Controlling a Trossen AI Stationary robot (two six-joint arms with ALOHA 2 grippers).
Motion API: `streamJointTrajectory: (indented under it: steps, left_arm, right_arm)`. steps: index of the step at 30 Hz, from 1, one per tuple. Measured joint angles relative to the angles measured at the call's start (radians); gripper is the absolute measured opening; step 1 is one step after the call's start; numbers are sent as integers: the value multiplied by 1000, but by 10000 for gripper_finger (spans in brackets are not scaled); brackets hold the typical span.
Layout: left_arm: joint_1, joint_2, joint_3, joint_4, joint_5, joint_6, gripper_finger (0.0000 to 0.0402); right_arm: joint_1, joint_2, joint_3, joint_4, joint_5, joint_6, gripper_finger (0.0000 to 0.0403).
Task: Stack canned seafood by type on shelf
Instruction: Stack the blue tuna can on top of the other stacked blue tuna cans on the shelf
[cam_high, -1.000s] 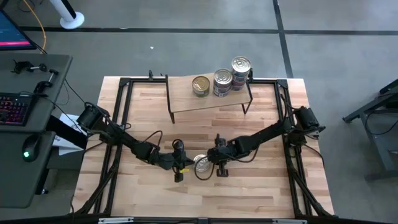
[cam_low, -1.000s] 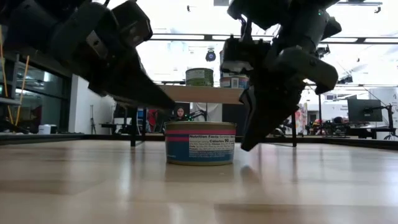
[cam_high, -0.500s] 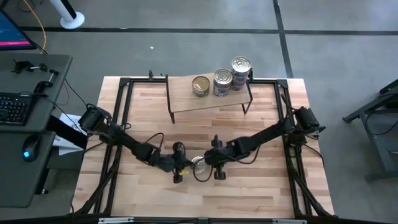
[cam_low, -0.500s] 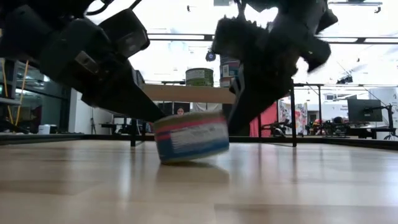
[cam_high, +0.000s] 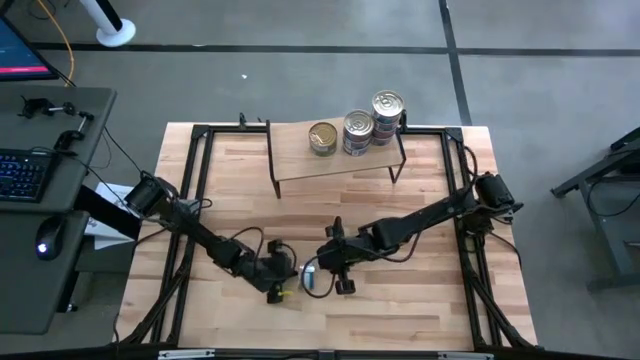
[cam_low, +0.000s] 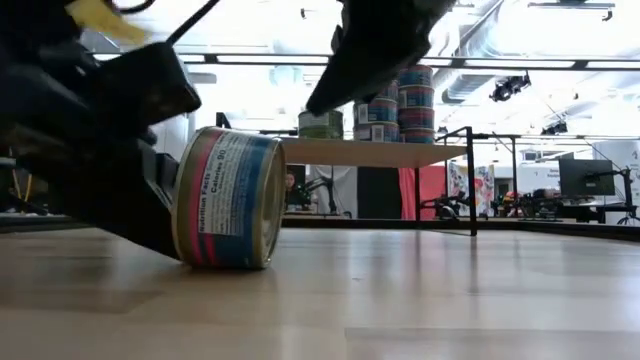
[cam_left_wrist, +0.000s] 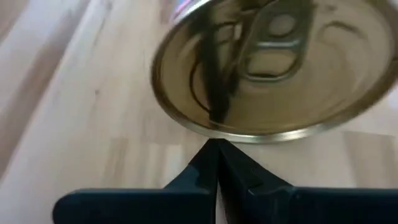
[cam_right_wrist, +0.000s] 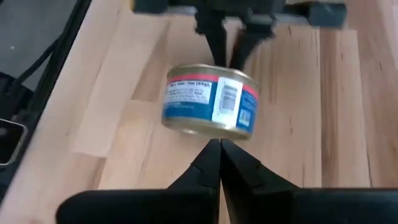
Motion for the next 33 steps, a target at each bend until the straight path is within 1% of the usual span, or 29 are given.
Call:
streamJointTrajectory:
  steps: [2, 6, 8, 10, 12, 14, 17, 19, 23, 25, 29, 33]
  left_arm:
    - [-21, -9, 2, -7, 4, -37, 0]
    - [-100, -62, 2, -74, -11, -49, 0]
    - [-141, -91, 2, -144, -60, -92, 0]
    - [-176, -114, -4, -184, -96, -122, 0]
    - [-202, -135, -23, -178, -120, -123, 0]
    - [-216, -144, -32, -169, -140, -121, 0]
    - [-195, -149, -42, -133, -158, -66, 0]
    - [-168, -149, -42, -91, -122, 17, 0]
    - [-100, -149, -42, 26, 39, 178, 0]
    - [-70, -150, -41, 53, 89, 234, 0]
    - [-21, -150, -42, 53, 124, 251, 0]
    - [9, -150, -42, 88, 200, 261, 0]
  right_arm:
    - [-2, 1, 48, -79, -7, 30, 0]
    - [5, 0, 183, -284, -13, 74, 0]
    - [16, 0, 232, -388, -25, 181, 0]
    - [25, 0, 251, -436, -39, 320, 0]
    - [36, 0, 252, -448, -61, 452, 0]
    - [49, 0, 234, -405, -72, 560, 0]
    - [73, 5, 207, -347, -64, 678, 0]
    - [88, 5, 194, -344, -31, 727, 0]
    - [110, 5, 192, -361, 50, 748, 0]
    - [116, 5, 192, -365, 79, 745, 0]
    - [123, 5, 192, -368, 92, 743, 0]
    - [122, 5, 192, -383, 97, 743, 0]
